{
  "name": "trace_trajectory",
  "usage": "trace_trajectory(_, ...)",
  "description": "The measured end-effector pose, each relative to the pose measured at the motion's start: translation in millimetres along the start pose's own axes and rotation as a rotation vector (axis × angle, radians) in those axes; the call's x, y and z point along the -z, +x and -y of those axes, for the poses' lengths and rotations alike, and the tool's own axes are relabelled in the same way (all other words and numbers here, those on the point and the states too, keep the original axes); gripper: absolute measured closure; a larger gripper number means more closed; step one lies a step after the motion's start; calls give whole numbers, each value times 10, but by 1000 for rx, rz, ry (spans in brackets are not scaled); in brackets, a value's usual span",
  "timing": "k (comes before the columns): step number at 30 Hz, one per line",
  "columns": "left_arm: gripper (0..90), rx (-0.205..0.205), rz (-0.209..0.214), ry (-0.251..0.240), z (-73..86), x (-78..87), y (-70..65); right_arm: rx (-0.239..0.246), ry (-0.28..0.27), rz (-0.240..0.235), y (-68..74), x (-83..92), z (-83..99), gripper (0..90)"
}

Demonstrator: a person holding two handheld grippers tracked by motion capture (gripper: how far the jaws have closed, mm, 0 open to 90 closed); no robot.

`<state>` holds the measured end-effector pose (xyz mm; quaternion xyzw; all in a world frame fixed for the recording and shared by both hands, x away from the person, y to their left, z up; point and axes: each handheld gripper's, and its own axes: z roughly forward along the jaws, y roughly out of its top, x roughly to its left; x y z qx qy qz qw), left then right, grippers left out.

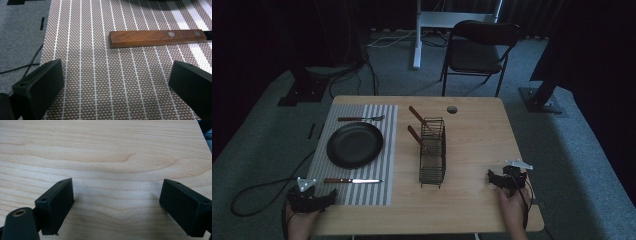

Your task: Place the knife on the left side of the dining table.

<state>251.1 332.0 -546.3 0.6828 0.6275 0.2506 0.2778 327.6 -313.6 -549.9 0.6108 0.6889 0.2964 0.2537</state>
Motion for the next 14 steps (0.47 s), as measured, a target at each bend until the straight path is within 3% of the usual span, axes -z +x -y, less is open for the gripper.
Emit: trace_trajectory(14,3,-9,-13,8,-8,-10,-14,1,0,0,0,0,0,113)
